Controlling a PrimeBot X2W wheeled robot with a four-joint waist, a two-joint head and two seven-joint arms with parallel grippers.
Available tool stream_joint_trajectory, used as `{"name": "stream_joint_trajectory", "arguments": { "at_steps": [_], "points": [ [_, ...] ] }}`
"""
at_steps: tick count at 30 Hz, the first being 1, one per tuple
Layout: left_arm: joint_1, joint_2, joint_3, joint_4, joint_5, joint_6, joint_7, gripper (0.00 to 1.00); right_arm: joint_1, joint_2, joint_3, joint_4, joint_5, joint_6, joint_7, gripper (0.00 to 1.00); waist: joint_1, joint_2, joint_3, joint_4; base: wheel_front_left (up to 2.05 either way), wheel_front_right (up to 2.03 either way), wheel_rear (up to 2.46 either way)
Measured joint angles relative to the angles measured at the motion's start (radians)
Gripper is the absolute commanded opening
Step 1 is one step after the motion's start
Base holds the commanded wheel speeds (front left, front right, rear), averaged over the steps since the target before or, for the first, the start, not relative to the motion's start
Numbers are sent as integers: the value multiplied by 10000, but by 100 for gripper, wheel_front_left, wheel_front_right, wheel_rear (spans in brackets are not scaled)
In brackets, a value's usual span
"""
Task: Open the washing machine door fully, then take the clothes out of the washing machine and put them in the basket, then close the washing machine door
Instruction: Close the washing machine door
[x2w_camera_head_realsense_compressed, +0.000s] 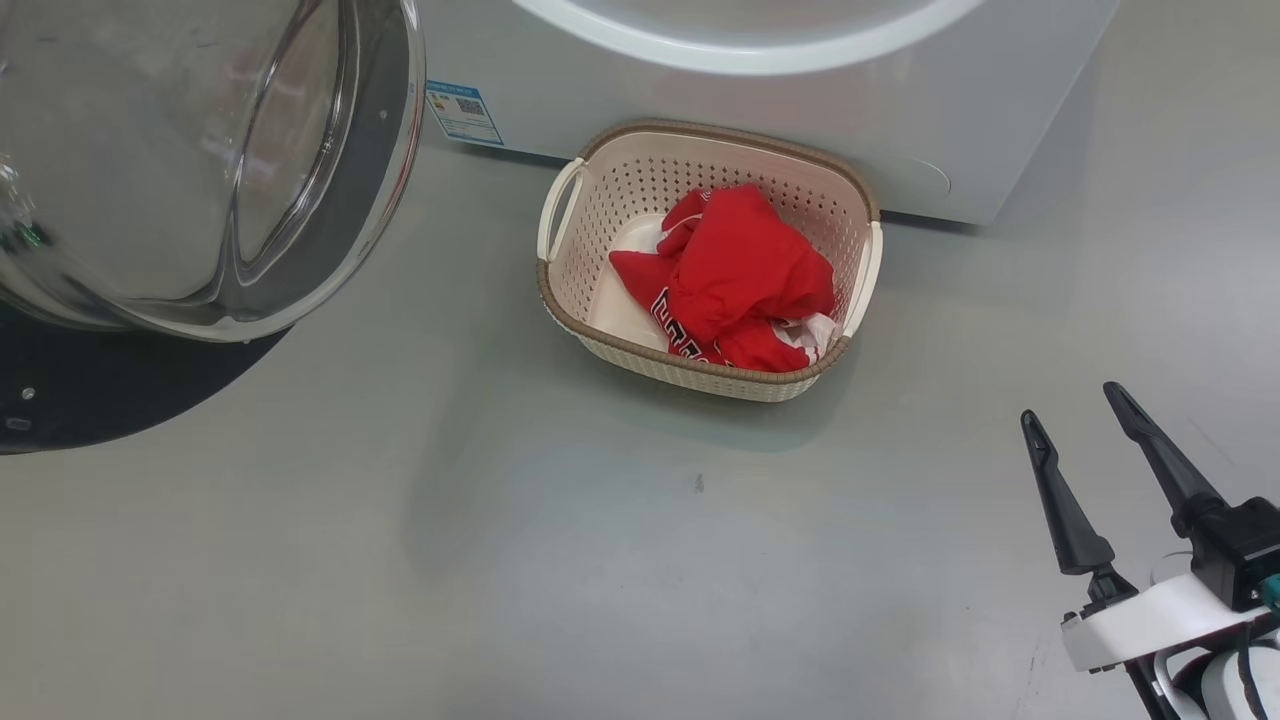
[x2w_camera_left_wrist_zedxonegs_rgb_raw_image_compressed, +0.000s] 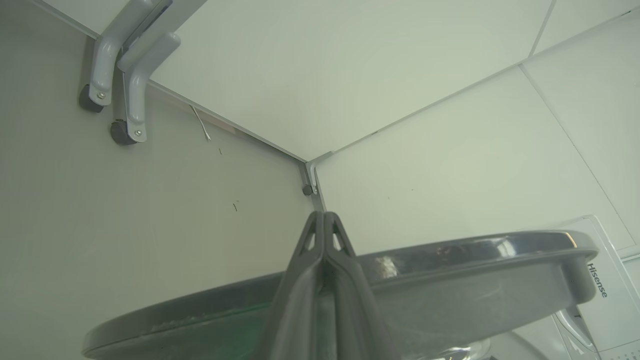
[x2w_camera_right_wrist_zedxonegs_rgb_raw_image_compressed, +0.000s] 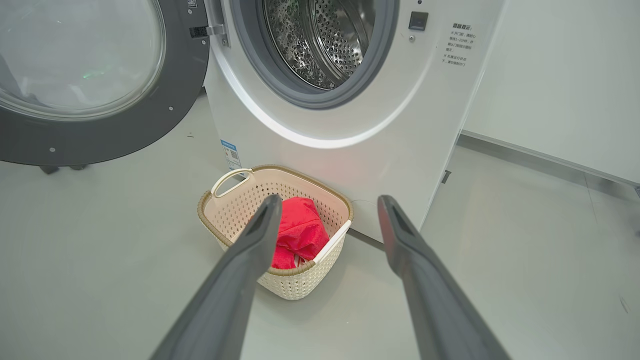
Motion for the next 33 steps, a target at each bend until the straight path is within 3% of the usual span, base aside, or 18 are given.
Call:
{"name": "stream_joint_trajectory", "arguments": {
  "at_steps": [14, 27, 33],
  "points": [
    [-626, 384, -370, 667, 46, 0, 650, 0, 0, -171, -29, -35, 100, 12, 92, 100, 0, 0, 148, 186, 0, 0, 0],
    [-593, 612, -566, 257, -750, 59, 2249, 0, 8, -313, -46, -105, 102, 13, 221, 100, 0, 0, 194, 463, 0, 0, 0],
    [-298, 627, -675, -105, -1302, -251, 3208, 0, 39, -328, -27, -169, 102, 17, 295, 100, 0, 0, 227, 644, 0, 0, 0]
  ]
}}
